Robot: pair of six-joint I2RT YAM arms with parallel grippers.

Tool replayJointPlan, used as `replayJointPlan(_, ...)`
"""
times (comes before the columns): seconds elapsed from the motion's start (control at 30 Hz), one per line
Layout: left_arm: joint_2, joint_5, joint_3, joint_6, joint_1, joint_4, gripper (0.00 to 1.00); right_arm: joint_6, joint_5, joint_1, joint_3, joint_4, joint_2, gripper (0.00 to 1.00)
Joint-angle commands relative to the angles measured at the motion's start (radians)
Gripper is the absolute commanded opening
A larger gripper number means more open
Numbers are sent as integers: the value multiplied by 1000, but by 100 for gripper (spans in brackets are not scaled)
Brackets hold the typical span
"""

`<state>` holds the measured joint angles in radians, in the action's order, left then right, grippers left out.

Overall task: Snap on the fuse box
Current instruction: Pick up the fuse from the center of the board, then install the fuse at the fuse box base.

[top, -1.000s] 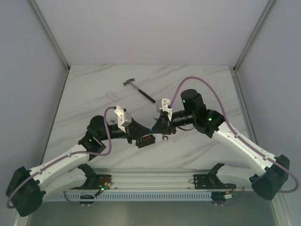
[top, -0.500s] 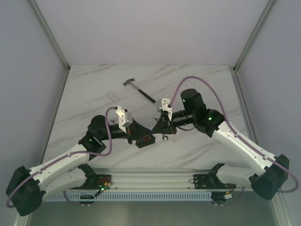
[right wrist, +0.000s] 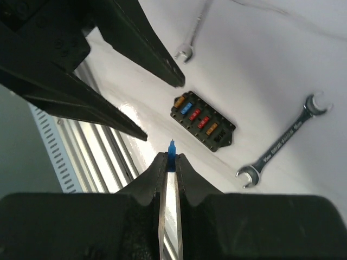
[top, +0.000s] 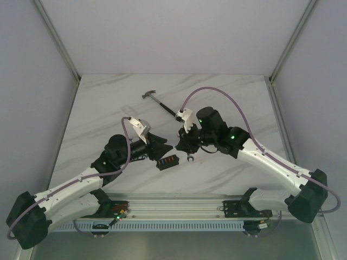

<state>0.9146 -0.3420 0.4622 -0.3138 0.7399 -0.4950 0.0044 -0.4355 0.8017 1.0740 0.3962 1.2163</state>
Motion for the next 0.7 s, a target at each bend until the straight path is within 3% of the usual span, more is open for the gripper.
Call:
replayJointPlan(0.0, -26, 236, -33, -163, 3, 124, 58, 177, 280, 58, 6, 38, 15, 0)
replayJointPlan(0.3, -46, 464, -88, -426, -1, 338, 65, 408, 562, 144, -12, 66, 123, 0)
replayJointPlan(0.5, -9, 465, -118, -547, -7, 377, 65, 484, 695, 186, -12, 70, 204, 0)
replayJointPlan(0.67, 48, 433, -113, -597, -6, 384, 62, 513, 680, 192, -5, 58, 269, 0)
